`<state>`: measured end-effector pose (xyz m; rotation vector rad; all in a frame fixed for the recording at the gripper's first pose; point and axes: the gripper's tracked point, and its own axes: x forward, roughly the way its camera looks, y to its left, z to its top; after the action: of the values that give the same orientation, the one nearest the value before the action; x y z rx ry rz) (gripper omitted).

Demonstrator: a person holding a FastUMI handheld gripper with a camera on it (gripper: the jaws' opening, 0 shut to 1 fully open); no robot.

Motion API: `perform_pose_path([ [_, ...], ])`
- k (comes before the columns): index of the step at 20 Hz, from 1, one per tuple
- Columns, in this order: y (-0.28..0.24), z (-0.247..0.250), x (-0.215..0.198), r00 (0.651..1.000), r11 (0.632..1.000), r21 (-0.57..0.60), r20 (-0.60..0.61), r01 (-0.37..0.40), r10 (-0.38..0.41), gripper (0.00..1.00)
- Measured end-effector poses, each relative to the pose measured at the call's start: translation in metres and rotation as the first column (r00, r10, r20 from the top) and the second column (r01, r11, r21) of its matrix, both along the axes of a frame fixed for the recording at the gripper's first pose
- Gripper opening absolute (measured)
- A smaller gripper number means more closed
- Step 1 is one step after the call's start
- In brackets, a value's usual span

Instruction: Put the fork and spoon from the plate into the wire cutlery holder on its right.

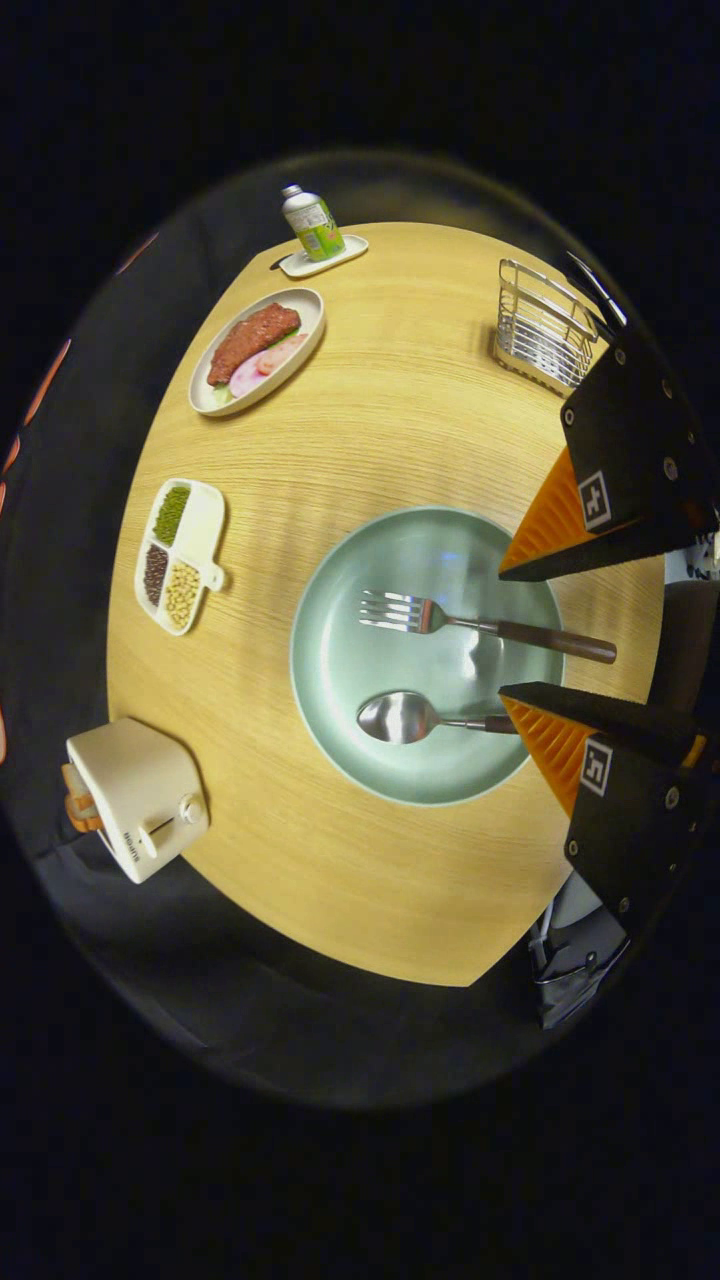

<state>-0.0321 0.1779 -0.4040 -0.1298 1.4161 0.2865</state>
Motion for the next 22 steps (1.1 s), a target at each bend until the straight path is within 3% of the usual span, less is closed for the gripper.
perform_pose_path([
  [6,0.001,-0.030,-0.006,0.995,0.998,-0.059,-0.090,0.028,-0.033,0.47],
  [11,0.004,-0.041,-0.005,0.989,0.994,-0.039,-0.096,0.105,-0.108,0.14],
  [13,0.003,-0.041,-0.005,0.986,0.991,-0.010,-0.097,0.136,-0.136,0.07],
  [18,0.002,-0.013,0.009,0.981,0.975,0.118,0.013,0.190,-0.193,0.05],
  [22,-0.029,0.033,0.016,0.964,0.963,0.162,0.125,0.213,-0.234,0.05],
])
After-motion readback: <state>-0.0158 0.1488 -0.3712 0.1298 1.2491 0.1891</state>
